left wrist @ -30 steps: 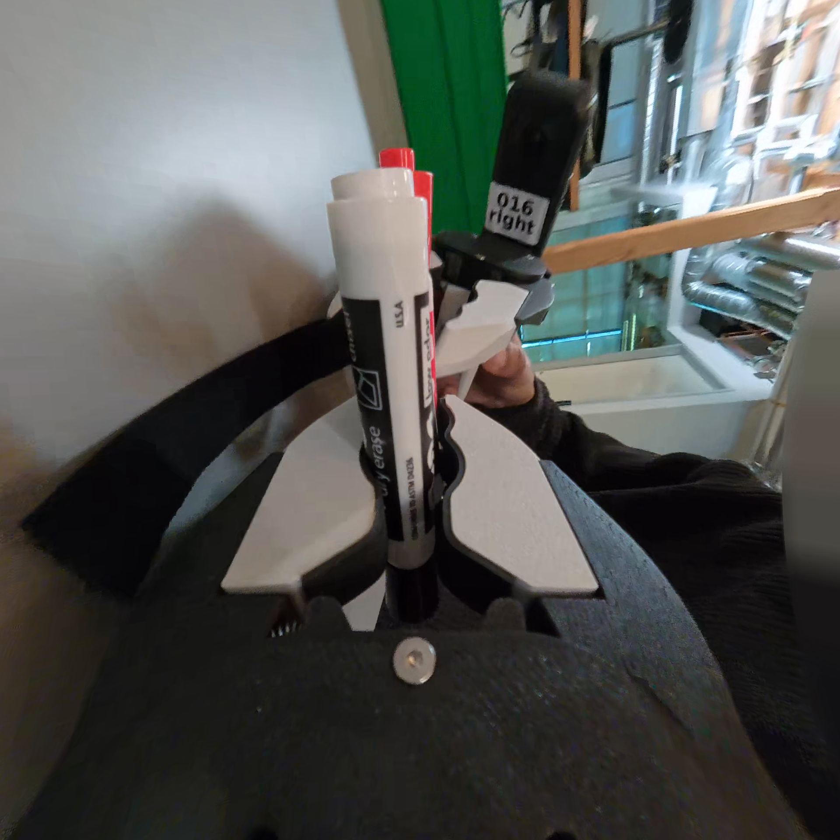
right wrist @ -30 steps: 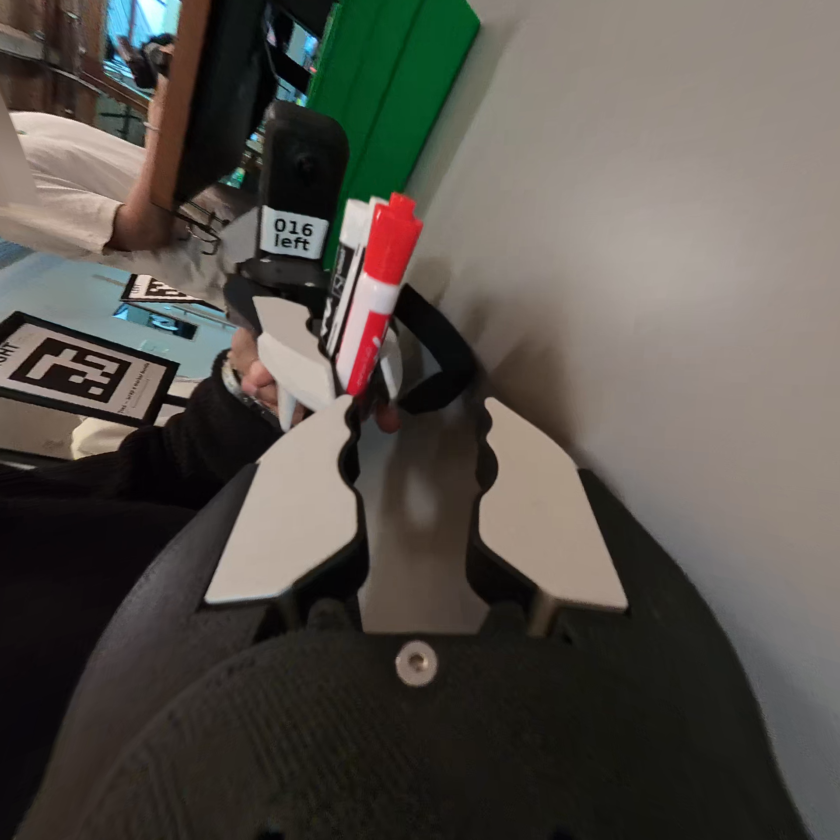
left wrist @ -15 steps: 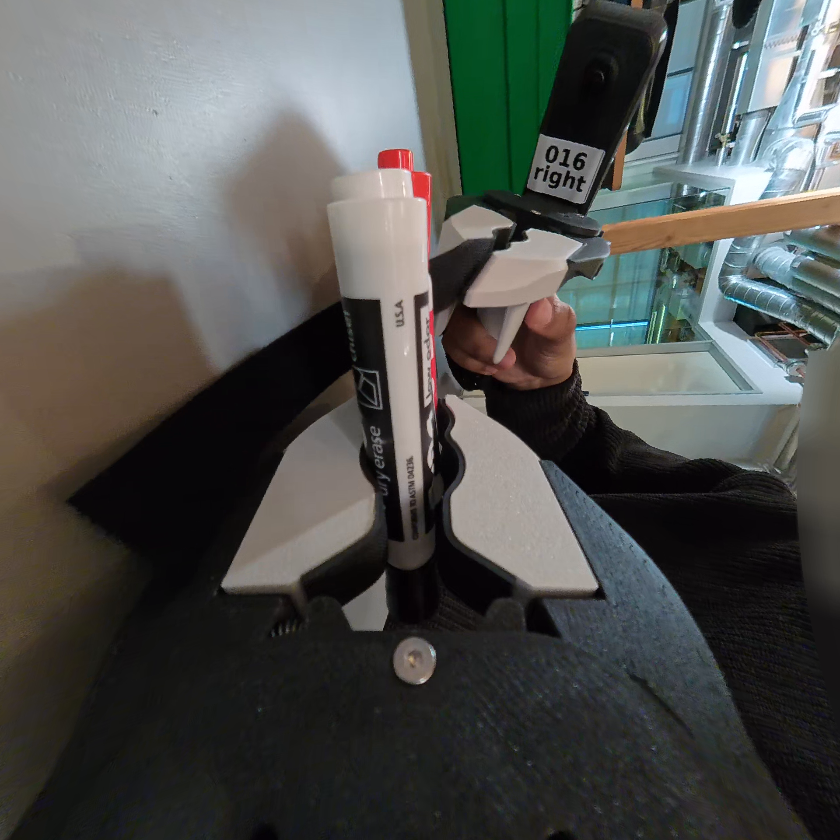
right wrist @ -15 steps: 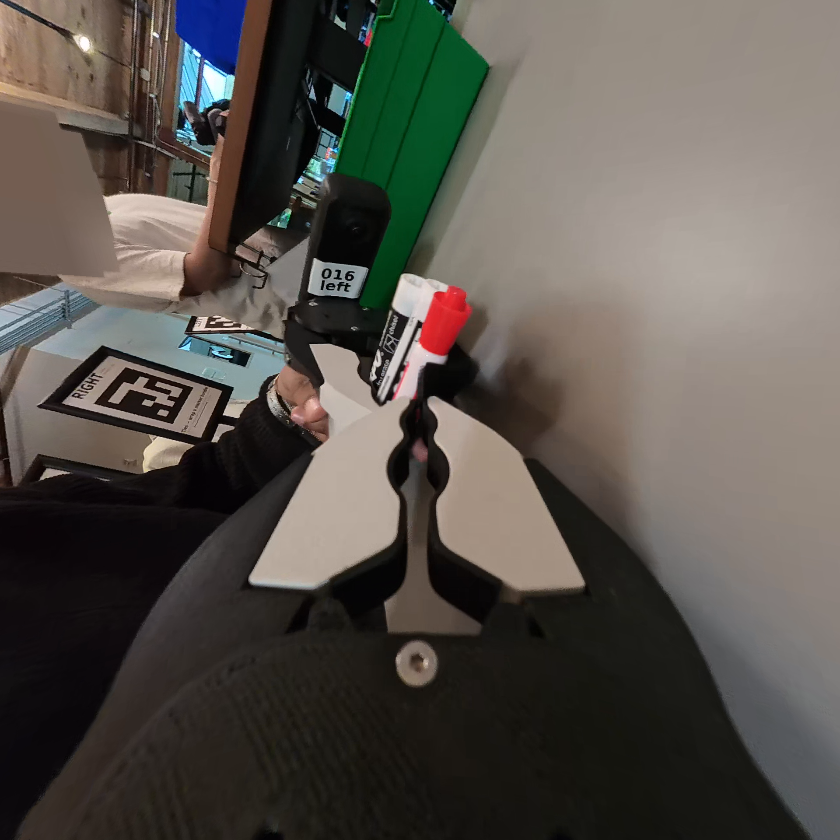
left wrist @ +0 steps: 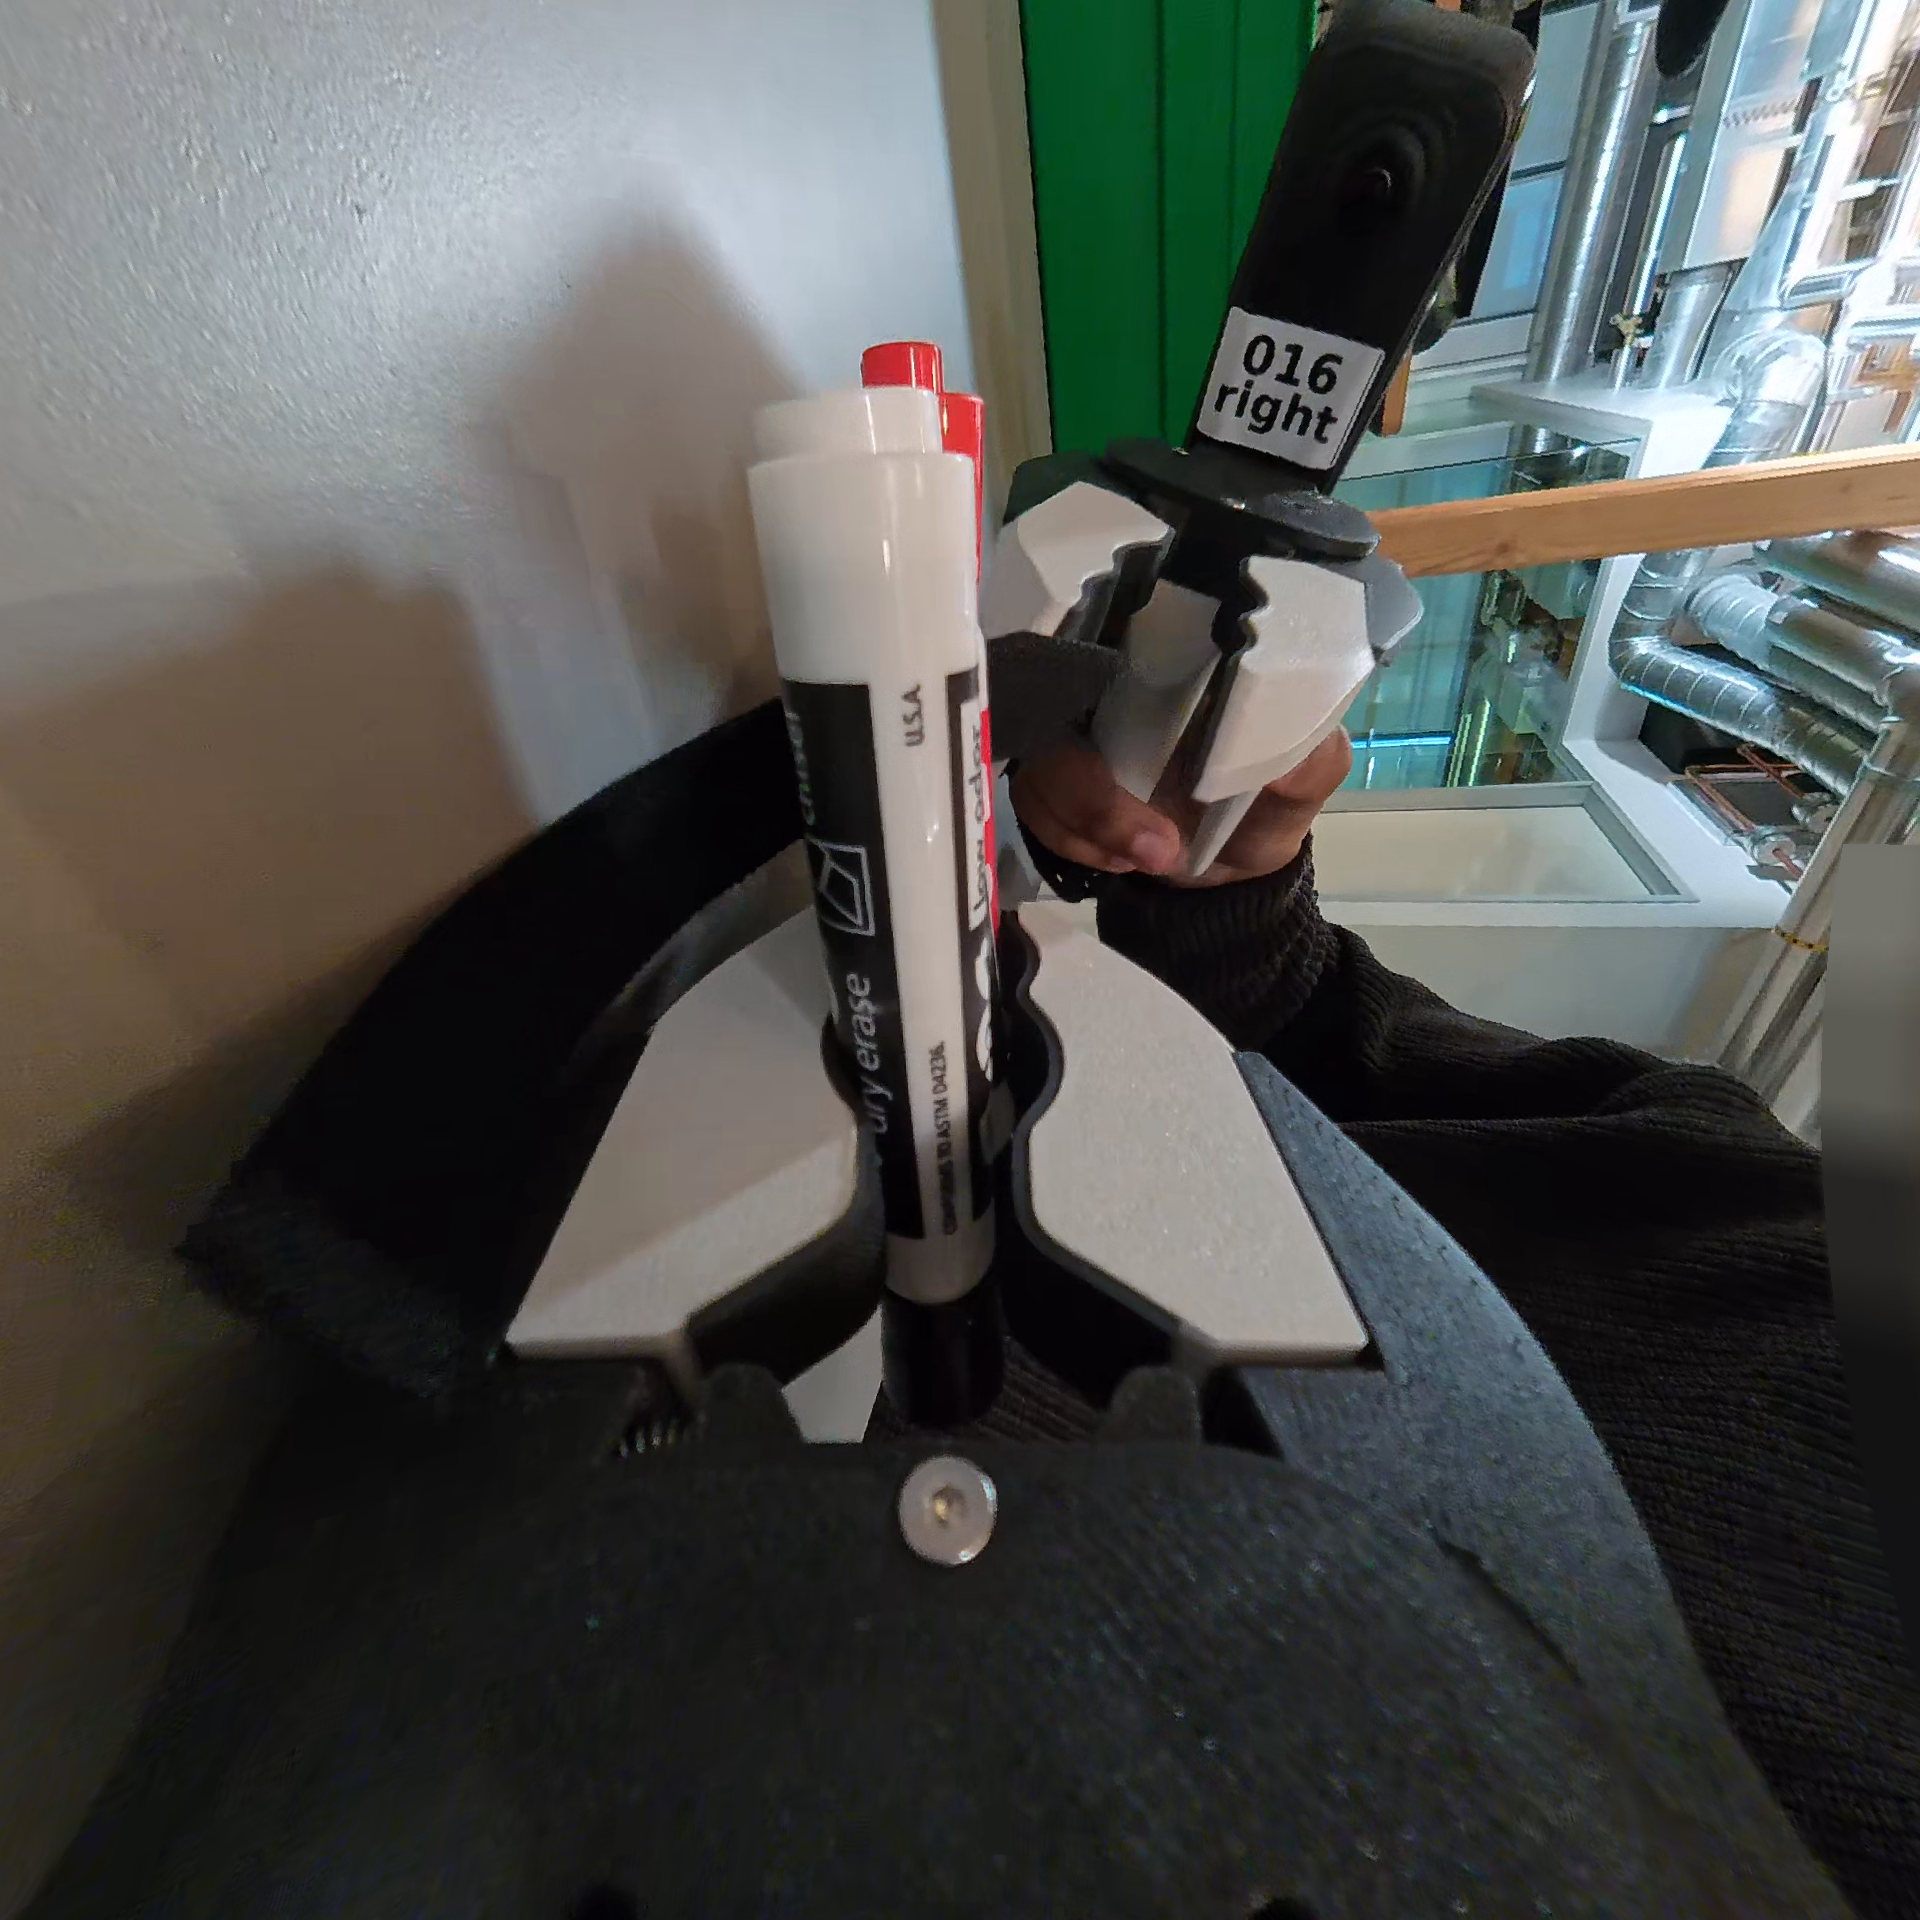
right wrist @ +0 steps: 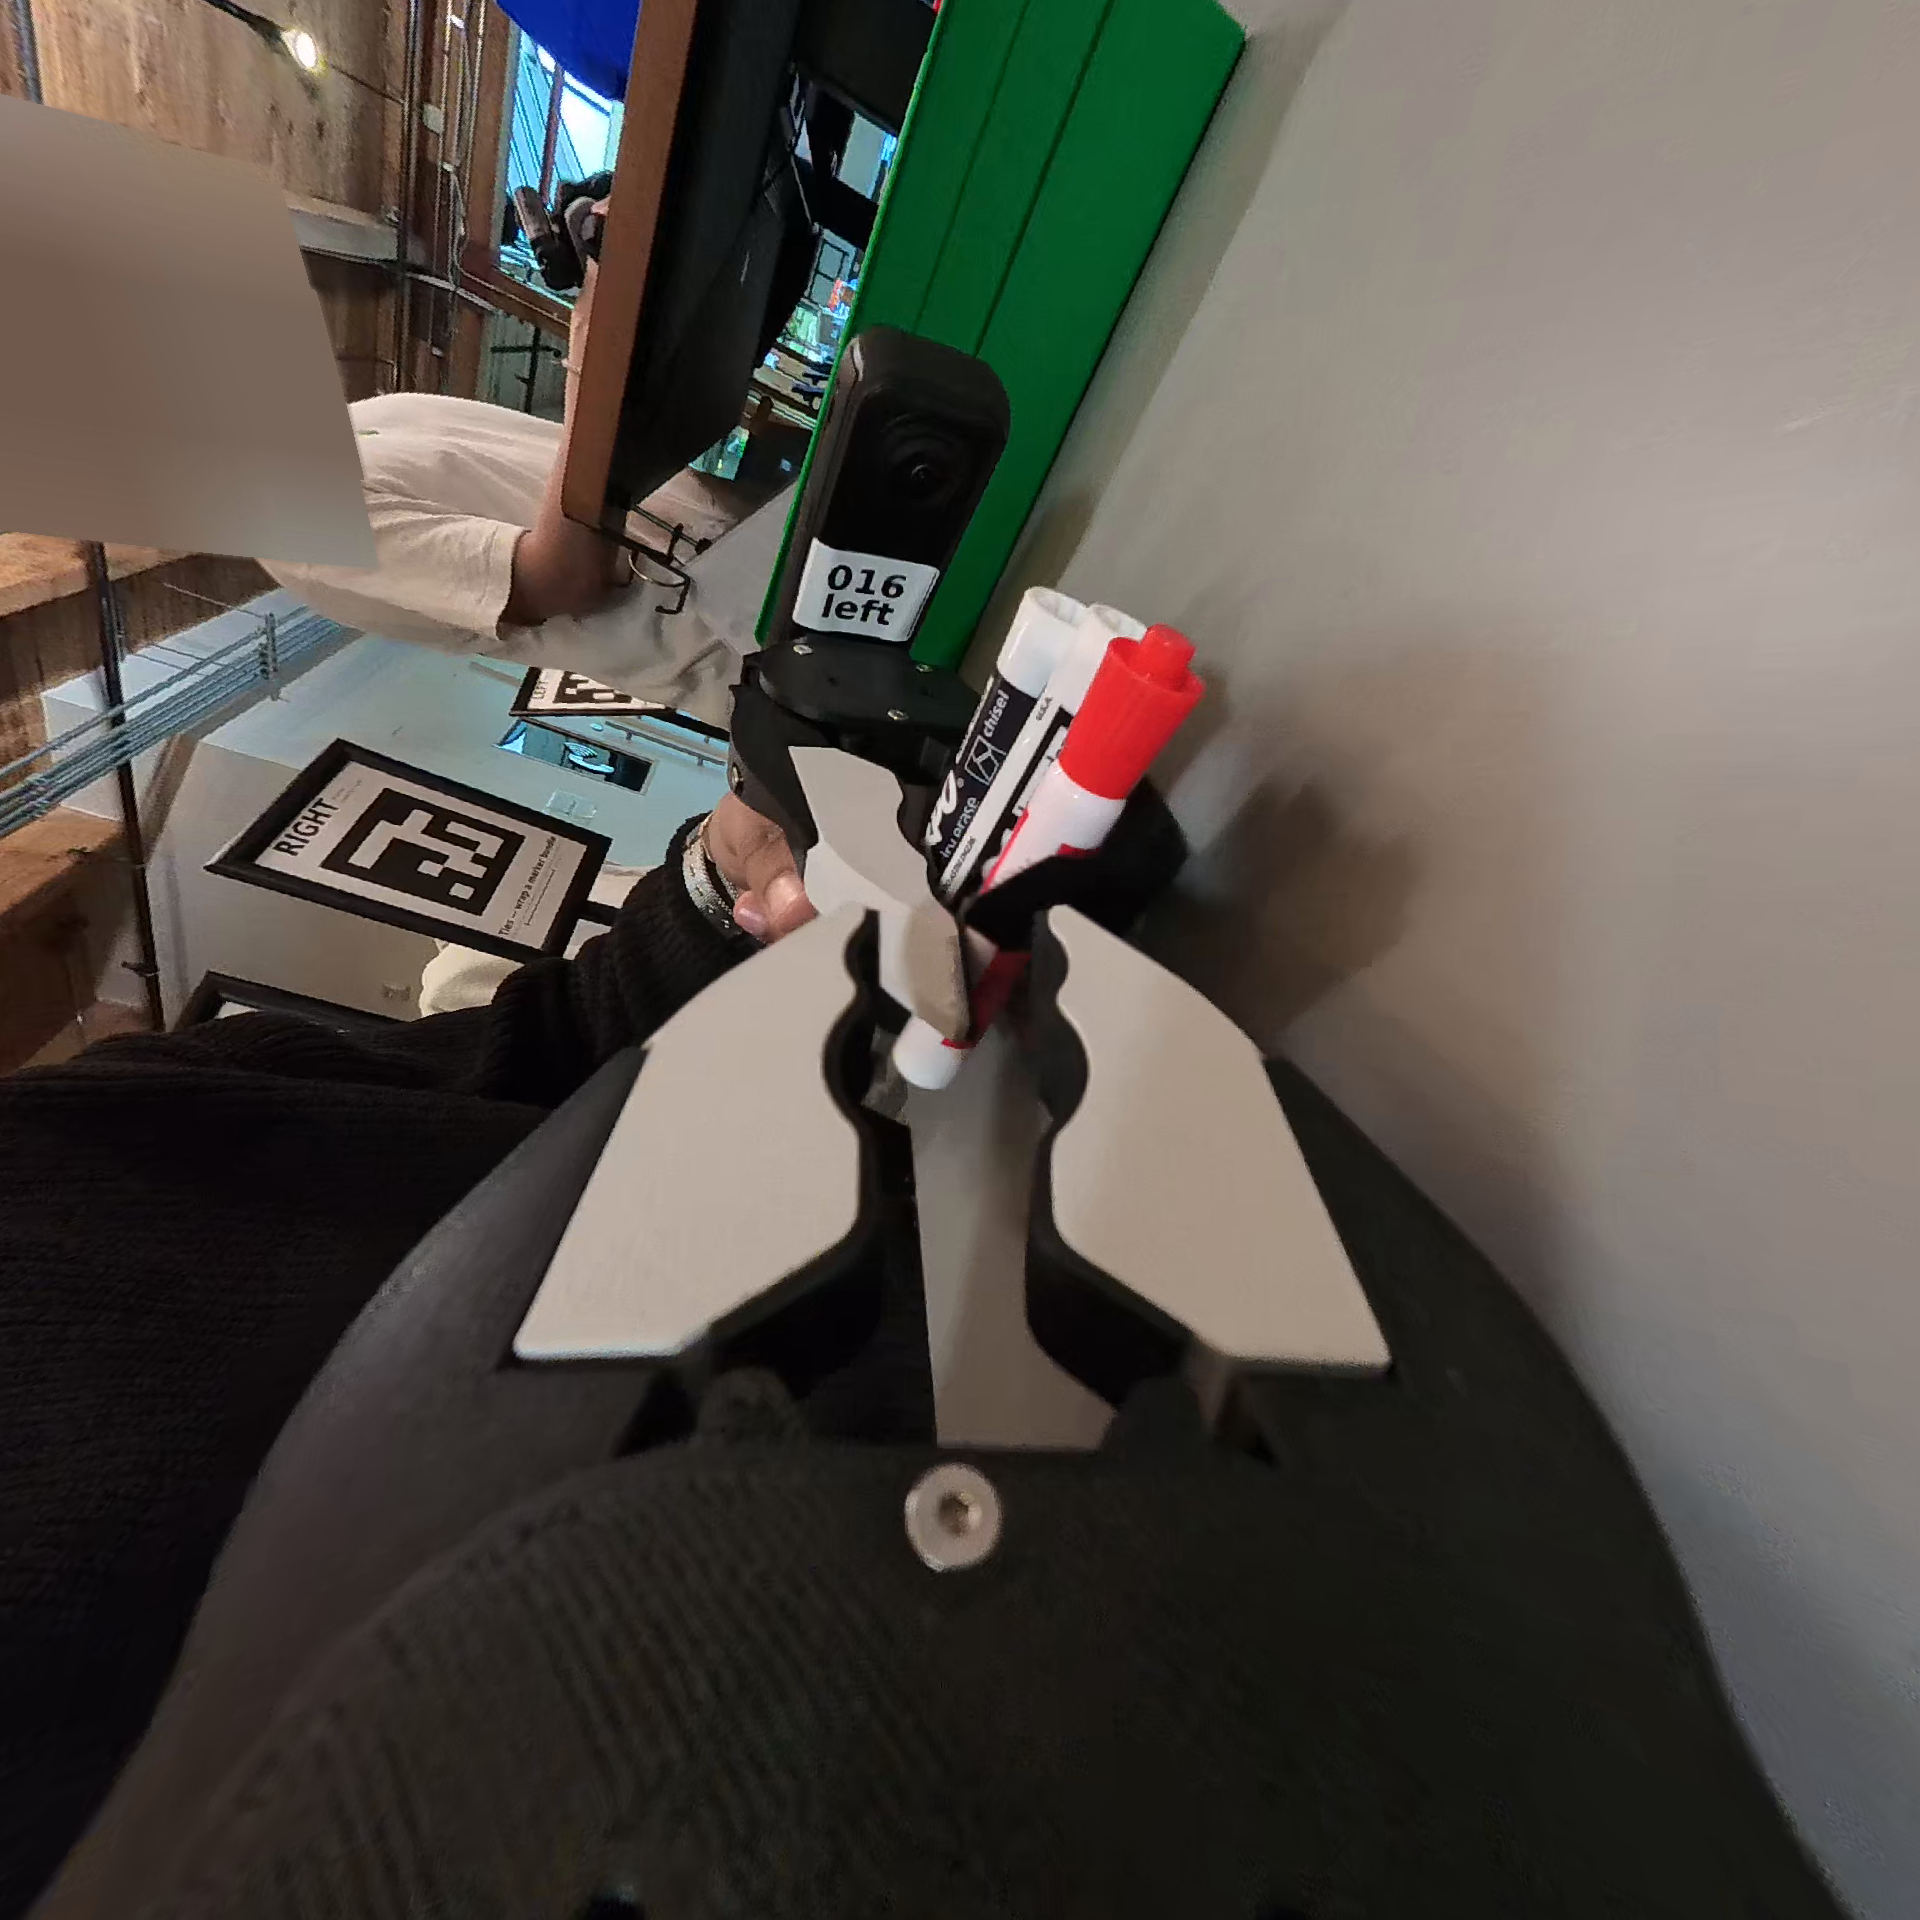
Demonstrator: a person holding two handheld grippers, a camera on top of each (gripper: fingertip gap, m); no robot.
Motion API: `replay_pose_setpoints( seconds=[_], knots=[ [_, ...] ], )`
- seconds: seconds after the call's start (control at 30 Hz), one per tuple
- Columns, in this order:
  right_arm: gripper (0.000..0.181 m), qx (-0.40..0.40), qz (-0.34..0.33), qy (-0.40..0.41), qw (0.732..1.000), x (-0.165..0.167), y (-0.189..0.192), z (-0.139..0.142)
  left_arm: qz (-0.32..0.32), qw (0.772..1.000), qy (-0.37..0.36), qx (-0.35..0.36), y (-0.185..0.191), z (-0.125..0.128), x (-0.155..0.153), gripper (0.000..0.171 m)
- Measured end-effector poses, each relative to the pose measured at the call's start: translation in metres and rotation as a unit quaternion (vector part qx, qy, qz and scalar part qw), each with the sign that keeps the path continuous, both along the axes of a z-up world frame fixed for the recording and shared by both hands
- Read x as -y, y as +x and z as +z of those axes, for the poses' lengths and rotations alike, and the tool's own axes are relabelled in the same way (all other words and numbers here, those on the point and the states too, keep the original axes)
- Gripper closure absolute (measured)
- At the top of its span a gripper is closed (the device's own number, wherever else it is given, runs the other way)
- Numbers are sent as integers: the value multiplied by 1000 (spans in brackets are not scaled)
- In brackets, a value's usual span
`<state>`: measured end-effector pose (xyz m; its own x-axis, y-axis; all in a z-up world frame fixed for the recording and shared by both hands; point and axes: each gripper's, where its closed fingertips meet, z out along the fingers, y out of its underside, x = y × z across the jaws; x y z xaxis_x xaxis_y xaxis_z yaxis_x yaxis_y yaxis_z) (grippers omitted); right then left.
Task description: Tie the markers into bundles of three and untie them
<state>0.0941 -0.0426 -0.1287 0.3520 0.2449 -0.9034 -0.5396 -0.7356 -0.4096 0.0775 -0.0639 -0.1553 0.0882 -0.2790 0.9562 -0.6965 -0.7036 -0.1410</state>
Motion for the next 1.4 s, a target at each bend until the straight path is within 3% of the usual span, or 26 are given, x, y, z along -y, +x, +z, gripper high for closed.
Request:
replay_pose_setpoints(
  seconds=[0.13,0.27,0.43,0.6,0.67,0.83,0.97,1.1,1.23,1.3,1.4],
  knots=[
    [146,10,-34,25,999,-4,22,12,6,1000,-4,-1,0,0,-1,151],
    [137,97,-54,67,991,-17,43,36,12,1000,-16,-2,-1,0,0,151],
    [131,245,40,93,964,-50,27,52,16,999,-28,-4,0,0,-2,151],
    [137,206,173,153,951,-78,-16,72,31,998,-48,2,1,4,-3,151],
    [140,200,254,195,926,-75,-28,71,33,998,-54,1,0,3,-2,151],
    [148,312,407,235,825,-79,-28,21,34,998,-58,2,-1,4,-1,150],
    [153,292,523,230,767,-73,-47,-1,35,997,-71,2,-1,4,0,150],
    [150,262,597,207,730,-74,-61,-18,32,997,-75,3,-2,5,2,151],
    [146,246,633,189,710,-72,-71,-31,39,996,-79,5,-1,5,0,149],
    [145,243,647,182,699,-68,-74,-36,39,996,-81,7,-2,6,0,157],
    [166,223,670,181,684,-59,-75,-34,39,995,-87,7,-2,7,0,150]
  ],
)
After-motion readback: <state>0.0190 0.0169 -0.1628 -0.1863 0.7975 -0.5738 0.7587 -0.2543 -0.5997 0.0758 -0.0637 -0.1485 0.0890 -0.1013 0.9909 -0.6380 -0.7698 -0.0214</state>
